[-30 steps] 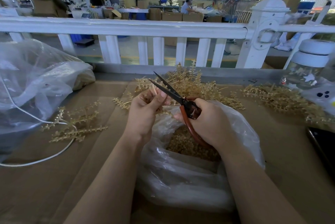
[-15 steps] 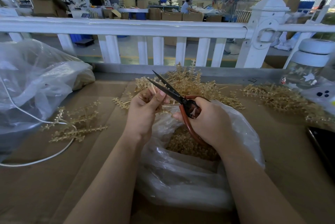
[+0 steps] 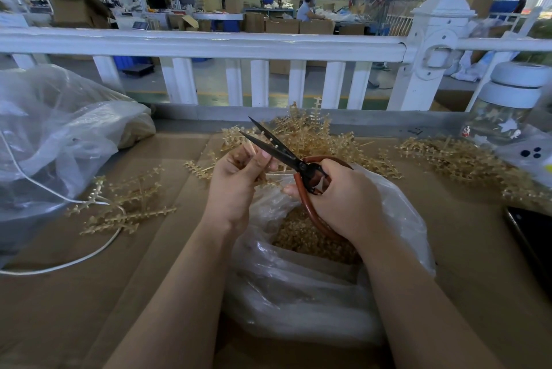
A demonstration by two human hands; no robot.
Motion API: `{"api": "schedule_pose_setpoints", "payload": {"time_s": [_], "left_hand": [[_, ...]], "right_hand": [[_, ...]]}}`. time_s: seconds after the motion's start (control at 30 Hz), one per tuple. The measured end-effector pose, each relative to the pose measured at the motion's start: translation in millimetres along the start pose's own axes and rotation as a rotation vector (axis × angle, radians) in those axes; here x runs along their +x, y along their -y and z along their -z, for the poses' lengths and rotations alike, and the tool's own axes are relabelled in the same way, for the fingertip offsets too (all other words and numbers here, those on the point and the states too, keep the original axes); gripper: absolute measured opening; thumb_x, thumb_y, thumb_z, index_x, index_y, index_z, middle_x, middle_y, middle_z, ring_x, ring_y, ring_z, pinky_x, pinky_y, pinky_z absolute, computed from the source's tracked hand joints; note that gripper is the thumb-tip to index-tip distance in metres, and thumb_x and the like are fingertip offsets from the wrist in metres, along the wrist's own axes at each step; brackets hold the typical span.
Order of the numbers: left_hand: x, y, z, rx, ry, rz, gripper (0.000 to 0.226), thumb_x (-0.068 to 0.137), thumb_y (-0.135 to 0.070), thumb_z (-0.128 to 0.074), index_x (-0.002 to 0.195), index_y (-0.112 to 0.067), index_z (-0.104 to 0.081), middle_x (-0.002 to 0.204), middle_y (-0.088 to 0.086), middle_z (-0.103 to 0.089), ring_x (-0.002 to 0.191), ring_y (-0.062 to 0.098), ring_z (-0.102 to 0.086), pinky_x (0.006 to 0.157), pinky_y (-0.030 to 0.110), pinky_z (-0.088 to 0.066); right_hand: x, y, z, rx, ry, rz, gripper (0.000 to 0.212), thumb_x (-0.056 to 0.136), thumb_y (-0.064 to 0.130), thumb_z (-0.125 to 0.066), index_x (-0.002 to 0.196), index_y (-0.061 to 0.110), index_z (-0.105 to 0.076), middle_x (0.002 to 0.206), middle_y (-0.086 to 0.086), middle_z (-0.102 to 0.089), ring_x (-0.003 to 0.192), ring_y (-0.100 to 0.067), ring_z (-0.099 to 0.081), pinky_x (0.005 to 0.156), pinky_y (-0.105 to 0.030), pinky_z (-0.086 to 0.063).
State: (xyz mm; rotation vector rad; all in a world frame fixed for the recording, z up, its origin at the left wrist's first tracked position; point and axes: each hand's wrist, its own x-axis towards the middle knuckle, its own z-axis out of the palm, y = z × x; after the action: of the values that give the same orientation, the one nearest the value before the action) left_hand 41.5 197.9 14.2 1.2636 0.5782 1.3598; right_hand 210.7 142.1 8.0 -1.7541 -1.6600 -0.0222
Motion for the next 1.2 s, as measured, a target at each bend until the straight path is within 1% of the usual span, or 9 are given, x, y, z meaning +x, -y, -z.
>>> {"api": "schedule_pose_setpoints", "payload": {"time_s": [0.1,0.23,0.4,0.57,0.63,0.7,0.77,0.97,1.2], "left_hand": [[0.2,-0.1,-0.1,-0.020,0.009,0.003,0.007,0.085,-0.018,-0.065,0.083,-0.011,-0.067,0.068,-0.005,-0.068,0.061,0.003,-0.057,0.060,0.016,-0.044],[0.1,-0.5,-0.5,-0.033,0.011,0.005,0.007,0.086,-0.016,-0.064,0.083,-0.010,-0.067,0.069,-0.003,-0.068,0.062,0.004,-0.059,0.061,0.015,-0.046],[-0.6,-1.0,-0.4,-0.040,0.018,-0.001,0.008,0.088,-0.014,-0.063,0.085,-0.007,-0.066,0.068,-0.005,-0.067,0.062,0.004,-0.058,0.061,0.015,-0.046],[-0.4,-2.0,-1.1,-0.040,0.011,0.013,0.009,0.083,-0.020,-0.066,0.082,-0.011,-0.067,0.069,-0.004,-0.067,0.063,0.006,-0.058,0.063,0.018,-0.046],[-0.7,-1.9,-0.8,-0.043,0.015,0.012,0.008,0.084,-0.019,-0.065,0.082,-0.011,-0.067,0.069,-0.003,-0.067,0.065,0.007,-0.059,0.064,0.018,-0.046],[-0.6,-2.0,-0.6,-0.043,0.016,0.010,0.010,0.084,-0.019,-0.065,0.083,-0.009,-0.066,0.069,-0.003,-0.067,0.065,0.007,-0.059,0.064,0.018,-0.047],[-0.4,-2.5,-0.6,-0.044,0.016,0.012,0.011,0.083,-0.019,-0.065,0.083,-0.008,-0.065,0.070,-0.003,-0.067,0.065,0.008,-0.059,0.065,0.018,-0.047],[-1.0,-2.8,-0.8,-0.045,0.027,0.014,0.011,0.084,-0.018,-0.064,0.083,-0.008,-0.064,0.070,-0.002,-0.066,0.065,0.007,-0.059,0.065,0.017,-0.047],[0.1,-2.2,-0.7,-0.064,0.027,0.014,0.011,0.084,-0.018,-0.065,0.085,-0.007,-0.065,0.071,-0.001,-0.067,0.066,0.008,-0.061,0.065,0.017,-0.048]], "right_hand": [[-0.1,0.3,-0.9,0.015,-0.006,0.003,0.062,0.069,0.089,-0.053,0.088,0.031,-0.064,0.072,0.019,-0.062,0.068,0.004,-0.056,0.055,-0.014,-0.044],[-0.4,1.3,-1.6,0.015,-0.028,0.015,0.067,0.066,0.092,-0.048,0.085,0.029,-0.065,0.067,0.018,-0.059,0.064,0.005,-0.054,0.053,-0.012,-0.040],[-1.8,2.0,-0.7,0.053,-0.036,0.040,0.065,0.067,0.092,-0.045,0.082,0.032,-0.063,0.064,0.025,-0.054,0.061,0.008,-0.053,0.051,-0.007,-0.032],[-2.2,1.4,-2.0,0.088,-0.002,0.044,0.046,0.071,0.087,-0.054,0.073,0.041,-0.051,0.062,0.024,-0.054,0.064,0.009,-0.057,0.047,-0.008,-0.036],[-2.1,1.3,-1.8,0.082,0.012,0.046,0.047,0.071,0.089,-0.052,0.069,0.042,-0.046,0.059,0.024,-0.052,0.065,0.011,-0.056,0.049,-0.006,-0.038],[-1.7,1.8,-1.2,0.059,0.017,0.041,0.051,0.069,0.092,-0.047,0.070,0.041,-0.047,0.060,0.022,-0.053,0.059,0.007,-0.055,0.044,-0.009,-0.034],[-1.5,1.7,-0.8,0.050,0.022,0.038,0.053,0.069,0.092,-0.046,0.073,0.039,-0.050,0.062,0.021,-0.055,0.059,0.005,-0.055,0.046,-0.010,-0.030],[-1.7,4.2,0.4,0.069,0.025,0.034,0.058,0.064,0.095,-0.040,0.078,0.041,-0.054,0.066,0.022,-0.057,0.061,0.006,-0.055,0.047,-0.009,-0.031],[-1.3,3.8,-0.6,0.100,0.012,0.034,0.055,0.067,0.091,-0.049,0.084,0.040,-0.058,0.069,0.026,-0.057,0.066,0.007,-0.056,0.052,-0.010,-0.035]]}}
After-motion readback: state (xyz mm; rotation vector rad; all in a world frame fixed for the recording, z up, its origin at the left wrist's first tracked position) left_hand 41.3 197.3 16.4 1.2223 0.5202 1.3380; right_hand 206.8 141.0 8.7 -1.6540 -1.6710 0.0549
